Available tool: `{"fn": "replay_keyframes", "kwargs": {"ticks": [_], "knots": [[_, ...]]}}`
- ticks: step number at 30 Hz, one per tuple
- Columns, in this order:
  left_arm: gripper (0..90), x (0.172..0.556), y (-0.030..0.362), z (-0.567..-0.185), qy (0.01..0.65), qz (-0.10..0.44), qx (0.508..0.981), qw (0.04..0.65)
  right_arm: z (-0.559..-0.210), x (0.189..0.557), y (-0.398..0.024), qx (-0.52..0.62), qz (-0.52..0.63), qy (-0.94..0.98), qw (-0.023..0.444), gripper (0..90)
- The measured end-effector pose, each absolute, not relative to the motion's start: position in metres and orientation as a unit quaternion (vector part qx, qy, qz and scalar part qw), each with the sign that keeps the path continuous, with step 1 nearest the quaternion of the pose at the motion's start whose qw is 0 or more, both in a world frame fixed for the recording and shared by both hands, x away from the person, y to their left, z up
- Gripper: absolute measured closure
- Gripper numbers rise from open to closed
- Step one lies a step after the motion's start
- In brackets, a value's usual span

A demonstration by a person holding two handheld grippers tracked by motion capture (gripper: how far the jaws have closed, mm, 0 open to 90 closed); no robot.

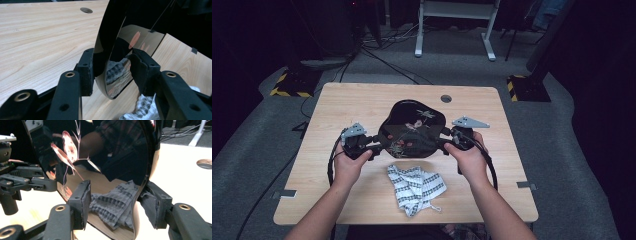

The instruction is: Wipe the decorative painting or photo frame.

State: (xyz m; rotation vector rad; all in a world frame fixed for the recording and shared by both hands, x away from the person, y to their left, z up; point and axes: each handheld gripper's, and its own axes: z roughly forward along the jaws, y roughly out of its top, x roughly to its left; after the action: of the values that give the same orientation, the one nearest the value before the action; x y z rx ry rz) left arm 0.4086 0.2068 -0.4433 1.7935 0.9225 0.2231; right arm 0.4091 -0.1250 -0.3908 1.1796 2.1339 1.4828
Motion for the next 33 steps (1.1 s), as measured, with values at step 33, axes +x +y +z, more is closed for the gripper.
{"fn": "replay_keyframes", "kwargs": {"ticks": [33], "knots": [[39.9,0.438,0.195,-0.463,0.373,0.076,0.747,0.545,-0.411,0.391,-0.128,0.405,0.506,0.744,0.164,41.3]]}}
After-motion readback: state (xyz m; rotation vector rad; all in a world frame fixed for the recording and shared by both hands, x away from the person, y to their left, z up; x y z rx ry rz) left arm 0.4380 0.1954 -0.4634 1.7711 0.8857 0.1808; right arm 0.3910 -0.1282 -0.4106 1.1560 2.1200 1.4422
